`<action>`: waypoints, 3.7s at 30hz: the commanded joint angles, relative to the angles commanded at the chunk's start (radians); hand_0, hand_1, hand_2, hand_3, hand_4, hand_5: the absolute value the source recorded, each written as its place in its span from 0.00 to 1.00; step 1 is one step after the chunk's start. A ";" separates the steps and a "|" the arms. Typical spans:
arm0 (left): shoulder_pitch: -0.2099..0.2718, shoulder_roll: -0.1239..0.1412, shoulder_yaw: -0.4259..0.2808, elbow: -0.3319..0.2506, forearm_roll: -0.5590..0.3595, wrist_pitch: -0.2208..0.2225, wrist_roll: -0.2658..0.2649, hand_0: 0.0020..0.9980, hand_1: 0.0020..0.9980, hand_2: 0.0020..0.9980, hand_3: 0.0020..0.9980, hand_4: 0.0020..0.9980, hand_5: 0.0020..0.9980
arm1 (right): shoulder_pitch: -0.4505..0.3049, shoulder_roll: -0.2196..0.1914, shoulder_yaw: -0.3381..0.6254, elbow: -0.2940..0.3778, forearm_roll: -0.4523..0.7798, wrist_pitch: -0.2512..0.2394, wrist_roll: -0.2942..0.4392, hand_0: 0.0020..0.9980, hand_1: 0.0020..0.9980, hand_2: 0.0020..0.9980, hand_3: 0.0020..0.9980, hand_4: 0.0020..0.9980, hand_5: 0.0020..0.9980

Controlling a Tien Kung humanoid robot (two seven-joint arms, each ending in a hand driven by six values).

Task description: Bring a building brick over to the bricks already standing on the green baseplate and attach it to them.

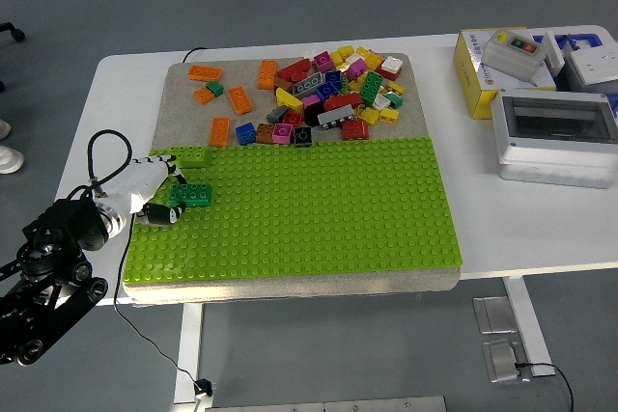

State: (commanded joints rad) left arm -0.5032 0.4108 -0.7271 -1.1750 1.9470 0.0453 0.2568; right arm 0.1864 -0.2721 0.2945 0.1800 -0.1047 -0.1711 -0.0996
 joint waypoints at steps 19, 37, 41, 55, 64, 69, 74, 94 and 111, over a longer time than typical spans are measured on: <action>0.034 0.003 -0.102 -0.198 -0.060 -0.079 0.133 1.00 1.00 1.00 0.59 0.60 0.17 | -0.001 -0.005 -0.009 0.000 0.005 0.000 0.001 0.67 0.66 0.69 0.72 0.59 0.73; -0.087 -0.184 -0.003 -0.116 -0.068 -0.152 0.300 1.00 1.00 1.00 0.60 0.60 0.18 | 0.012 -0.011 -0.016 0.000 0.006 0.001 0.001 0.67 0.66 0.69 0.72 0.59 0.73; -0.099 -0.196 0.018 -0.110 -0.072 -0.163 0.328 1.00 1.00 1.00 0.60 0.60 0.19 | 0.013 -0.012 -0.021 0.000 0.010 0.001 0.003 0.67 0.66 0.69 0.72 0.59 0.73; -0.116 -0.225 0.065 -0.112 -0.084 -0.132 0.355 1.00 1.00 1.00 0.61 0.60 0.22 | 0.017 -0.011 -0.037 0.000 0.020 0.001 0.005 0.67 0.66 0.69 0.72 0.59 0.73; -0.123 -0.235 0.085 -0.102 -0.108 -0.101 0.356 1.00 1.00 1.00 0.60 0.58 0.22 | 0.018 -0.010 -0.038 0.000 0.019 0.002 0.002 0.67 0.66 0.69 0.72 0.59 0.73; -0.122 -0.238 0.087 -0.086 -0.116 -0.092 0.351 1.00 1.00 1.00 0.60 0.58 0.22 | 0.019 -0.009 -0.042 0.000 0.020 0.002 0.003 0.67 0.66 0.69 0.72 0.59 0.73; -0.120 -0.240 0.085 -0.067 -0.113 -0.087 0.348 1.00 1.00 1.00 0.60 0.59 0.22 | 0.020 -0.009 -0.048 0.000 0.025 0.002 0.005 0.67 0.66 0.69 0.72 0.59 0.73; -0.112 -0.237 0.087 -0.053 -0.117 -0.088 0.342 1.00 1.00 1.00 0.60 0.58 0.24 | 0.021 -0.008 -0.046 0.000 0.023 0.001 0.006 0.67 0.65 0.69 0.72 0.59 0.74; -0.103 -0.236 0.086 -0.046 -0.104 -0.093 0.338 1.00 1.00 1.00 0.60 0.58 0.24 | 0.018 -0.008 -0.048 0.000 0.028 0.000 0.010 0.67 0.66 0.69 0.72 0.59 0.74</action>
State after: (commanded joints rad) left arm -0.6060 0.1750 -0.6412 -1.2209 1.8426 -0.0480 0.5946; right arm 0.2043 -0.2801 0.2462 0.1800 -0.0769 -0.1710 -0.0899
